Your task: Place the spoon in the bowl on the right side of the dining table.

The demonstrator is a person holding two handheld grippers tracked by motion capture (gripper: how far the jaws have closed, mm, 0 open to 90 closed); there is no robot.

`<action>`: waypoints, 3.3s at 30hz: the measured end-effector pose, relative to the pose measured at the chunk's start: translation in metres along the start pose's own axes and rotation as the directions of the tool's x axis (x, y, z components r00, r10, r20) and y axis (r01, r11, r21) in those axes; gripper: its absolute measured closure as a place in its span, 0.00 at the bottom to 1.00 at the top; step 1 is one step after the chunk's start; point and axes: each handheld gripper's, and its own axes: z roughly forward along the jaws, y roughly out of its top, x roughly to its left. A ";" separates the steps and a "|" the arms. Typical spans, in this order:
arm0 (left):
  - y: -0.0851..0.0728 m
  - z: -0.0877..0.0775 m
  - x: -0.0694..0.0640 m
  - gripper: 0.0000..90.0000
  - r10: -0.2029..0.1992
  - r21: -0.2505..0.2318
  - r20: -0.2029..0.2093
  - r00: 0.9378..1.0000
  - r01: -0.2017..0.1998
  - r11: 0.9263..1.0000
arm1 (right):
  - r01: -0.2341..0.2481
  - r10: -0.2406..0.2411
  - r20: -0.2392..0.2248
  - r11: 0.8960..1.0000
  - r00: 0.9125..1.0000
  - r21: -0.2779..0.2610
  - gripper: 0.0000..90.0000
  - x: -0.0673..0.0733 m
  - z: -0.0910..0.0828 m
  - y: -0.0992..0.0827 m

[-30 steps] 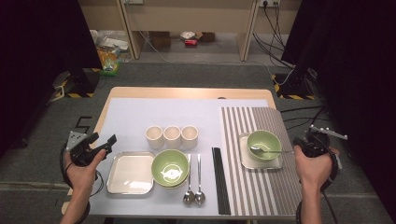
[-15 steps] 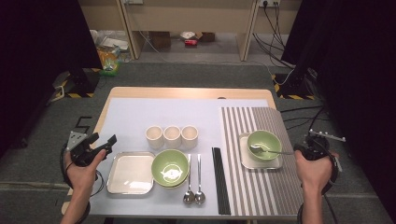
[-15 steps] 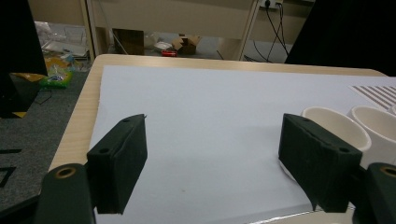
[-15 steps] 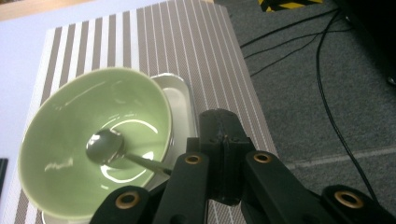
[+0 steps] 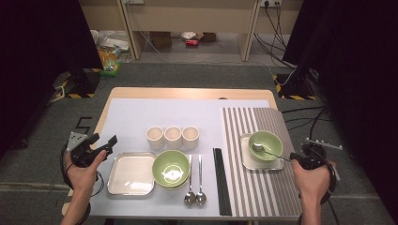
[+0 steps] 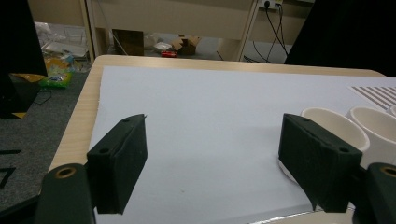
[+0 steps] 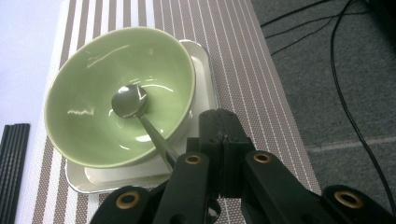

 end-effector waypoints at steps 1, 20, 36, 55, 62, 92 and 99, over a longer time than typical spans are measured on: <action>0.000 0.000 0.000 0.25 0.000 0.000 0.000 1.000 0.000 1.000 | -0.003 0.003 0.002 1.000 1.000 -0.008 1.00 0.000 -0.001 0.000; 0.000 0.000 0.000 0.25 0.001 0.000 -0.001 1.000 -0.001 1.000 | 0.002 -0.004 -0.013 0.990 1.000 -0.138 0.88 0.001 -0.007 0.009; 0.000 0.000 0.000 0.25 0.002 0.001 0.000 1.000 -0.002 1.000 | 0.033 -0.039 -0.027 0.984 0.999 -0.176 0.81 0.013 -0.007 0.018; 0.000 0.000 0.001 0.25 -0.001 0.001 -0.006 1.000 0.001 1.000 | 0.086 -0.096 -0.062 0.985 0.993 -0.149 0.80 0.042 0.006 0.028; 0.000 0.000 0.002 0.25 0.001 0.001 -0.007 1.000 -0.001 1.000 | 0.116 -0.127 -0.072 0.984 0.989 -0.138 0.80 0.052 0.011 0.028; 0.001 -0.002 0.003 0.25 -0.003 -0.003 -0.009 1.000 0.003 1.000 | 0.209 -0.224 -0.137 0.971 0.965 -0.112 0.82 0.105 0.026 0.026; 0.001 -0.002 0.003 0.25 -0.002 -0.001 -0.008 1.000 0.002 1.000 | 0.228 -0.242 -0.158 0.969 0.957 -0.098 0.83 0.117 0.029 0.025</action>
